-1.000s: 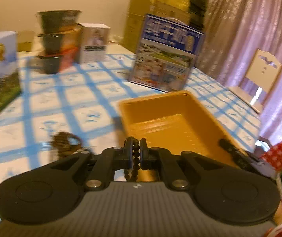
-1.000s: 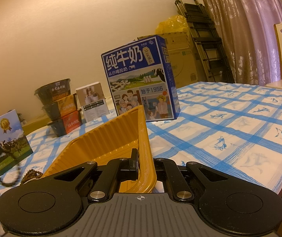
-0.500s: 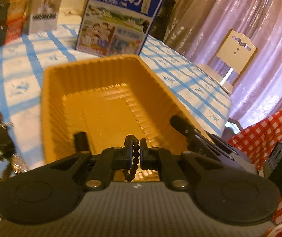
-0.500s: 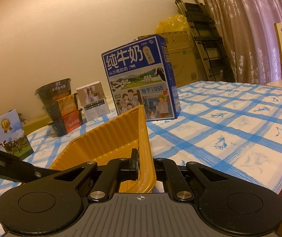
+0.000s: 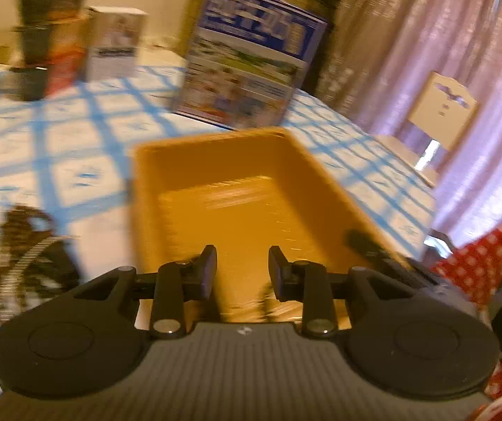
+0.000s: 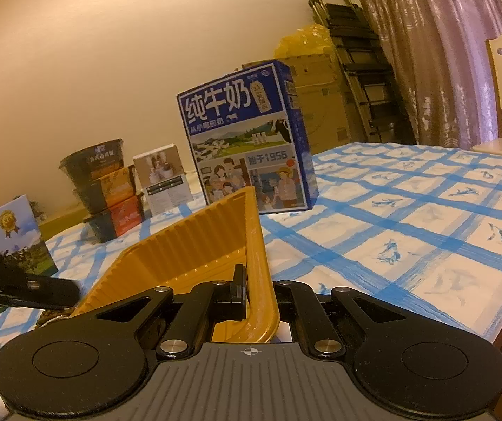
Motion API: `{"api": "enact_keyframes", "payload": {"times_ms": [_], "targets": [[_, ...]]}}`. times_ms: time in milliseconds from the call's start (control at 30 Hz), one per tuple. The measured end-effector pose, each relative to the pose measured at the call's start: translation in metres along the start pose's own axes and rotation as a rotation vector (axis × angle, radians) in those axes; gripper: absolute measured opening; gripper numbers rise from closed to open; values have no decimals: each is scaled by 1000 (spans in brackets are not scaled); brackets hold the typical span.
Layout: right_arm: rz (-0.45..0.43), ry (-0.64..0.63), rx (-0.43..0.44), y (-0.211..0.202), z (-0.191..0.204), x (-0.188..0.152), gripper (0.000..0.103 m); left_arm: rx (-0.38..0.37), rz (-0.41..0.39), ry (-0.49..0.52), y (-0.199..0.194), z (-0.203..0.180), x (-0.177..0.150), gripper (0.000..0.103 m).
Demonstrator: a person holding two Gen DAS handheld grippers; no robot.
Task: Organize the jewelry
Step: 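Carry the bead bracelet over the orange tray and open the left tool, then lower the left tool to the pile and close it on the gold-faced watch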
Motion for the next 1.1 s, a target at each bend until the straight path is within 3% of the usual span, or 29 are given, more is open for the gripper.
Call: {"api": "enact_keyframes", "payload": {"times_ms": [233, 433, 600, 1100], "targets": [[-4, 5, -10, -2, -2, 1, 6, 220, 6, -26, -24, 84, -17, 28], [-3, 1, -19, -2, -4, 1, 6, 329, 50, -42, -37, 133, -41, 28], [0, -1, -26, -3, -5, 1, 6, 331, 71, -27, -39, 135, -56, 28], [2, -1, -28, -3, -6, -1, 6, 261, 75, 96, -9, 84, -56, 28]]}}
Point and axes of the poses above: each gripper's, at about its wrist camera, not at the fingertips, and y roughly the way its jaws point, z to its left, x to its top, the point moved 9 cm from there along y, roughly the way its jaws point, and after that the axes turned 10 degrees about x, right-handed, at the moved point
